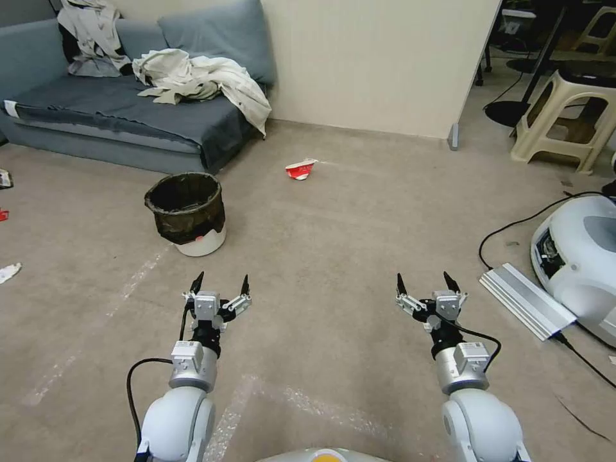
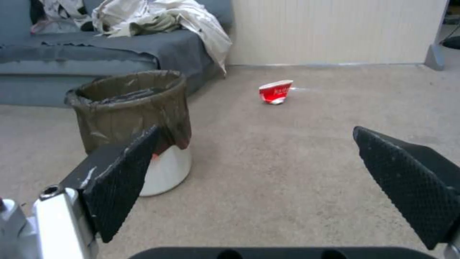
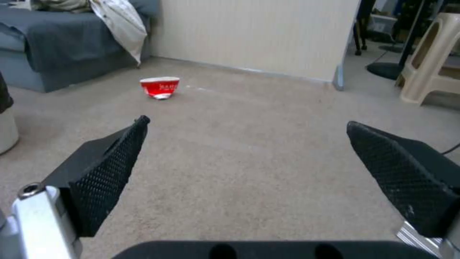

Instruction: Pick up the trash can from the floor.

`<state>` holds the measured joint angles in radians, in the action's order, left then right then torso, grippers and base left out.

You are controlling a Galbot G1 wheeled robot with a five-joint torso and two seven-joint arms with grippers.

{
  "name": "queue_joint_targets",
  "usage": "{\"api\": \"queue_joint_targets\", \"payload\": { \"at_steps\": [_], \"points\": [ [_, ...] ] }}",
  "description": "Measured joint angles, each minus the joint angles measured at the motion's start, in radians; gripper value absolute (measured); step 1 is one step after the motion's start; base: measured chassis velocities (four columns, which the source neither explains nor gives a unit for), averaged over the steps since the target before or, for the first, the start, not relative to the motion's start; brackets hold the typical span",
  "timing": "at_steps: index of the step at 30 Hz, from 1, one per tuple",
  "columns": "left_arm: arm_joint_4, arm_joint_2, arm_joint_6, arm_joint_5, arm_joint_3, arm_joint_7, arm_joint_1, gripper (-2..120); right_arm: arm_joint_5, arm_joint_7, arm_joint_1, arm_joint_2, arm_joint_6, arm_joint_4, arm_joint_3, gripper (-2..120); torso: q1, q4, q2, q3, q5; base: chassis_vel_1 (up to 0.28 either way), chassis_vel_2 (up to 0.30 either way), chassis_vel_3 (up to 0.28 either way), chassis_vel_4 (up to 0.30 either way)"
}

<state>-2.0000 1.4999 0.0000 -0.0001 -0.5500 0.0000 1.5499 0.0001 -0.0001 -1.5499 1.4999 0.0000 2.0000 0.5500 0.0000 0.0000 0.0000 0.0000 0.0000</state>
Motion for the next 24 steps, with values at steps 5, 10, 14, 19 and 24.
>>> {"api": "queue_joint_targets", "payload": {
  "at_steps": [5, 10, 14, 19, 24],
  "points": [
    [0.000, 0.000, 0.000, 0.000, 0.000, 0.000, 0.000, 100, 0.000, 0.000, 0.000, 0.000, 0.000, 0.000, 0.000, 100, 0.000, 0.0000, 0.000, 0.000, 0.0000, 0.000, 0.000, 0.000, 0.000],
    [0.000, 0.000, 0.000, 0.000, 0.000, 0.000, 0.000, 100, 0.000, 0.000, 0.000, 0.000, 0.000, 0.000, 0.000, 100, 0.000, 0.0000, 0.000, 0.000, 0.0000, 0.000, 0.000, 0.000, 0.000],
    [0.000, 0.000, 0.000, 0.000, 0.000, 0.000, 0.000, 100, 0.000, 0.000, 0.000, 0.000, 0.000, 0.000, 0.000, 100, 0.000, 0.0000, 0.000, 0.000, 0.0000, 0.000, 0.000, 0.000, 0.000],
    [0.000, 0.000, 0.000, 0.000, 0.000, 0.000, 0.000, 100, 0.000, 0.000, 0.000, 0.000, 0.000, 0.000, 0.000, 100, 0.000, 0.0000, 0.000, 0.000, 0.0000, 0.000, 0.000, 0.000, 0.000],
    [0.000, 0.000, 0.000, 0.000, 0.000, 0.000, 0.000, 100, 0.000, 0.000, 0.000, 0.000, 0.000, 0.000, 0.000, 100, 0.000, 0.0000, 0.000, 0.000, -0.0001, 0.000, 0.000, 0.000, 0.000]
  ]
}}
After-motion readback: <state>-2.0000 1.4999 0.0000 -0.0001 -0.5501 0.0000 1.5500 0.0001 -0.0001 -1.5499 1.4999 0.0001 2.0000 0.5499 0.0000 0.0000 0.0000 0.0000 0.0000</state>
